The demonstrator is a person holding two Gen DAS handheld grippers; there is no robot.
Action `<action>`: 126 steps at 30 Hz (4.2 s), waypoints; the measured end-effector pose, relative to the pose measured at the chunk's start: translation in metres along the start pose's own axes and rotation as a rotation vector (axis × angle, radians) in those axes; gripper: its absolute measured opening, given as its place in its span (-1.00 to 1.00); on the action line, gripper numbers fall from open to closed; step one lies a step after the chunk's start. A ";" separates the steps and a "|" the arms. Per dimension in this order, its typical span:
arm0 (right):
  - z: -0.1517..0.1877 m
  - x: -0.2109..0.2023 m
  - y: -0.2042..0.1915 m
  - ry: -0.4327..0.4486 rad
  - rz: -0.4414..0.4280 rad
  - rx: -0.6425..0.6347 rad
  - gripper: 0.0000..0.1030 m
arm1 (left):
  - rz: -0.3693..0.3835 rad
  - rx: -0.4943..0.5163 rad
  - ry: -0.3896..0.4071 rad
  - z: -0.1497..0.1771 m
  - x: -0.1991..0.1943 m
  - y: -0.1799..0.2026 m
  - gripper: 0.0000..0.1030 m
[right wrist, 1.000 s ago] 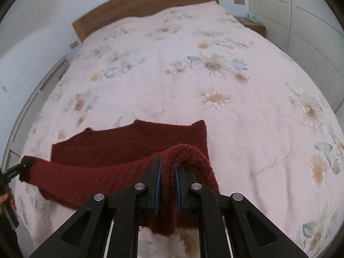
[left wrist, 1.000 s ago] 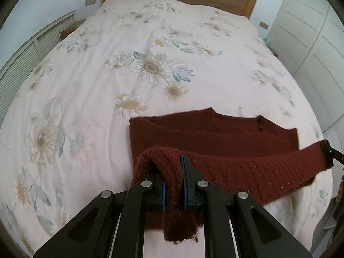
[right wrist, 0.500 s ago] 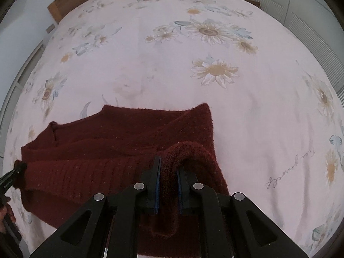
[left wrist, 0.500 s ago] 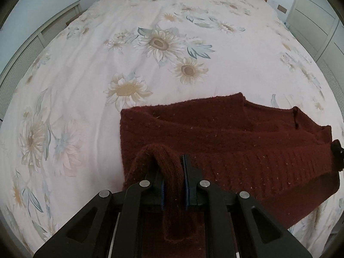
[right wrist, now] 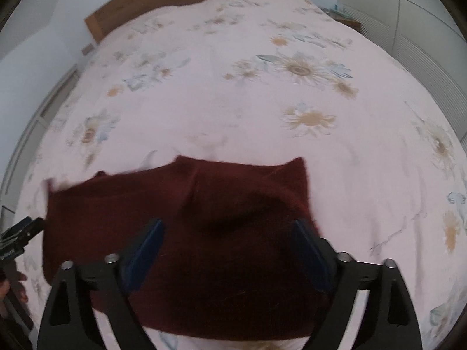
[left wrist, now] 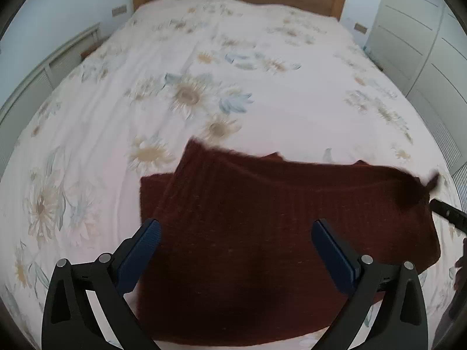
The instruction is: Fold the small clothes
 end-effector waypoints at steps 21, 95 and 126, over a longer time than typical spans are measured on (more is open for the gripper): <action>0.097 0.040 -0.017 0.052 0.148 -0.159 0.99 | -0.037 0.136 -0.030 0.095 0.054 0.017 0.99; 0.112 -0.050 0.068 0.055 0.173 0.013 0.99 | 0.340 -0.153 -0.175 0.033 -0.006 -0.018 -0.45; 0.120 -0.079 0.164 0.016 0.248 0.154 0.99 | 0.215 0.185 -0.307 0.018 0.062 0.258 -0.10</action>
Point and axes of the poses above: each gripper's, at about its wrist camera, not at the fingertips, and x roughly the way its jaws point, y to its right, z to its underside, the point moved 4 cm from there along x, roughly the way its jaws point, and after that the axes turned 3 degrees about x, right-handed, at the moved point
